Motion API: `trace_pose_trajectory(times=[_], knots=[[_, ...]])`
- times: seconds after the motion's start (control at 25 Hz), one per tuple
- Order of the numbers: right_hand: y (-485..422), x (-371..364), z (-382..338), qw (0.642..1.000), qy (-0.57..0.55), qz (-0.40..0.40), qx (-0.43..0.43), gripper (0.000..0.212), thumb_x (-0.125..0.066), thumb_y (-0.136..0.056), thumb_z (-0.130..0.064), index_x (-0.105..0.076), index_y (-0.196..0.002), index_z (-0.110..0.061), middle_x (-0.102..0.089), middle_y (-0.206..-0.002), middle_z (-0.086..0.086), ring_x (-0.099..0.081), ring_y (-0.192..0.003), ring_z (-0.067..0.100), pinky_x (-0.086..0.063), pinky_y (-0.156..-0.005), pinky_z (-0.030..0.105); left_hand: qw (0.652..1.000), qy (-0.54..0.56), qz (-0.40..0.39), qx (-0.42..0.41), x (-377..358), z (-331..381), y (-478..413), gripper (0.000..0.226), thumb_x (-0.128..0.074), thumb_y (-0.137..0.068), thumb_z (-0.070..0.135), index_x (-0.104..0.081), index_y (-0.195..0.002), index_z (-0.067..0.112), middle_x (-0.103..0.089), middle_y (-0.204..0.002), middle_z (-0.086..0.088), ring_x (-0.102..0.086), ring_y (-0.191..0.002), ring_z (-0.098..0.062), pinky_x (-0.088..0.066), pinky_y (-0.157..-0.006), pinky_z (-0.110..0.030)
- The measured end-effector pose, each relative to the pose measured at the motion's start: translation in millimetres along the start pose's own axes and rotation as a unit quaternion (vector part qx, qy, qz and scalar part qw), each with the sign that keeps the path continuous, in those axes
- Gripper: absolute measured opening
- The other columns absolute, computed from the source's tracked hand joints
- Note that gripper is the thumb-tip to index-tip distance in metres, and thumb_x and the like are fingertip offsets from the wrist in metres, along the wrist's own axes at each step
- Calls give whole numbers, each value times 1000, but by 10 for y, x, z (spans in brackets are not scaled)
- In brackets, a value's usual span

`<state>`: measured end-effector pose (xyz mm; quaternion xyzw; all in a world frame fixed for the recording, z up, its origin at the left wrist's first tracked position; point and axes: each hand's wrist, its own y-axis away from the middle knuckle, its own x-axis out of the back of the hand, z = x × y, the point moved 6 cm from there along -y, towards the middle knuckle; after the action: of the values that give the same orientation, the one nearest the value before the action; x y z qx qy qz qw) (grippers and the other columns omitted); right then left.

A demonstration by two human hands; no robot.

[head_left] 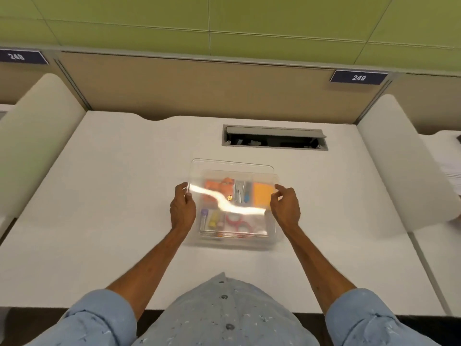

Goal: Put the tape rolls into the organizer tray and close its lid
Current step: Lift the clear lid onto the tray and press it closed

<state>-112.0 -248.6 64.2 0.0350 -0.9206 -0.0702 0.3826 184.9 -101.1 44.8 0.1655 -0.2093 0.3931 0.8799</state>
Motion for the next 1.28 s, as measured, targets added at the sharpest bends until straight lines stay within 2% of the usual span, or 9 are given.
trace_pose_trajectory(times=[0.12,0.4,0.64,0.76,0.96,1.04,1.12,1.2,1.28], knots=[[42,48,185,1000,26,-5,-15,36,-47,-110,-14,-60,-142,-9,-61,-144,6,-69,-122,33,-57,-101,45,1000,-14,-12,11,-211,2,92,42,-43,-107,-1,-52,-146,10,-69,-138,-18,-65,-122,-42,-50,-103,-47],[36,99,341,998,42,-29,-25,39,-45,-110,-13,-53,-149,-10,-59,-143,10,-68,-123,36,-56,-103,48,997,-45,-53,30,-401,-54,168,58,-42,-98,-11,-45,-152,9,-65,-143,-22,-63,-125,-45,-52,-107,-52],[-23,49,372,998,42,-51,-12,45,-43,-113,-18,-49,-158,-18,-56,-140,13,-64,-126,33,-53,-108,47,996,-16,-72,59,-400,-152,131,56,-46,-99,-5,-43,-152,15,-66,-143,-17,-64,-123,-41,-51,-103,-48],[-41,24,394,998,22,-55,-21,45,-42,-115,-22,-47,-160,-24,-59,-138,14,-63,-129,32,-52,-110,45,994,-22,-85,60,-374,-203,127,41,-49,-108,8,-47,-148,13,-67,-141,-17,-65,-123,-39,-53,-98,-44],[-65,-16,412,998,16,-49,-34,45,-41,-115,-27,-46,-160,-27,-61,-138,12,-62,-132,31,-50,-110,44,995,-26,-87,50,-365,-217,107,36,-54,-107,10,-53,-143,8,-67,-139,-18,-64,-125,-39,-55,-104,-50],[-71,-28,417,998,16,-53,-43,45,-41,-115,-28,-45,-160,-28,-61,-137,12,-62,-132,32,-50,-110,45,994,-37,-91,42,-388,-199,118,40,-53,-107,9,-49,-147,9,-66,-142,-19,-63,-127,-41,-54,-107,-53],[-53,-40,399,997,40,-58,-42,47,-39,-116,-30,-41,-163,-27,-59,-138,12,-62,-131,33,-52,-107,46,995,-57,-85,22,-412,-162,171,49,-49,-110,11,-38,-157,9,-57,-153,-17,-56,-138,-40,-49,-115,-56],[23,-36,346,991,131,-36,-1,51,-37,-116,-32,-33,-166,-21,-54,-147,13,-56,-136,33,-51,-109,49,992,-104,-64,-42,-426,-111,261,55,-44,-112,19,-28,-163,9,-42,-166,-16,-41,-152,-36,-39,-125,-56],[175,-58,257,977,201,8,69,54,-37,-115,-34,-29,-166,-18,-45,-160,9,-47,-147,29,-44,-118,50,973,-177,-63,-135,-481,-52,396,58,-43,-112,23,-24,-165,10,-30,-173,-14,-29,-160,-33,-26,-132,-56]])
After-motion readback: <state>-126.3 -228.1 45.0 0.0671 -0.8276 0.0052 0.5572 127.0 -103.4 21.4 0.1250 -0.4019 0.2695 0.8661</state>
